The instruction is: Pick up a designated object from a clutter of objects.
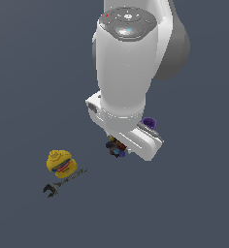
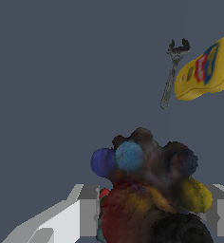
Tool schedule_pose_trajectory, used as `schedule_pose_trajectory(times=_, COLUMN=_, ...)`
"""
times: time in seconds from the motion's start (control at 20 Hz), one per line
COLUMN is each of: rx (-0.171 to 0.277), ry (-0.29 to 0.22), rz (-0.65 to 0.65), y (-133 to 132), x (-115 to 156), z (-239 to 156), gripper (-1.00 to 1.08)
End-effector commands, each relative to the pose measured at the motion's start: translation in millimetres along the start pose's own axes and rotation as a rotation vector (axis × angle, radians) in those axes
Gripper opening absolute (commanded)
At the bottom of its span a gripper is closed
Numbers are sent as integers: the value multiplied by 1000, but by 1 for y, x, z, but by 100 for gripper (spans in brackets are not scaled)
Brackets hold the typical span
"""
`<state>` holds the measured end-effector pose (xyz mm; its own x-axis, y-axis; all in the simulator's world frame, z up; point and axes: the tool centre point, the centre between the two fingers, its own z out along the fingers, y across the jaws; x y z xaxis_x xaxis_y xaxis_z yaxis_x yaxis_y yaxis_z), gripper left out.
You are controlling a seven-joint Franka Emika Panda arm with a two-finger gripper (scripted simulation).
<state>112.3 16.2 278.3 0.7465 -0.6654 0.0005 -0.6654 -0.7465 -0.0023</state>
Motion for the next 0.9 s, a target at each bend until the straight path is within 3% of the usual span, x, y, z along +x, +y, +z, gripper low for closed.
schedule_pose_trajectory(times=0.0, rx=0, ry=0, rz=-1, y=4, x=11, z=-25, gripper=-100)
schedule_pose_trajectory(times=0.4, rx=-2, ry=0, rz=-1, y=10, x=35, z=-78, gripper=-100)
schedule_pose_trajectory(times=0.85, rx=-2, ry=0, rz=0, y=13, x=47, z=-102, gripper=-100)
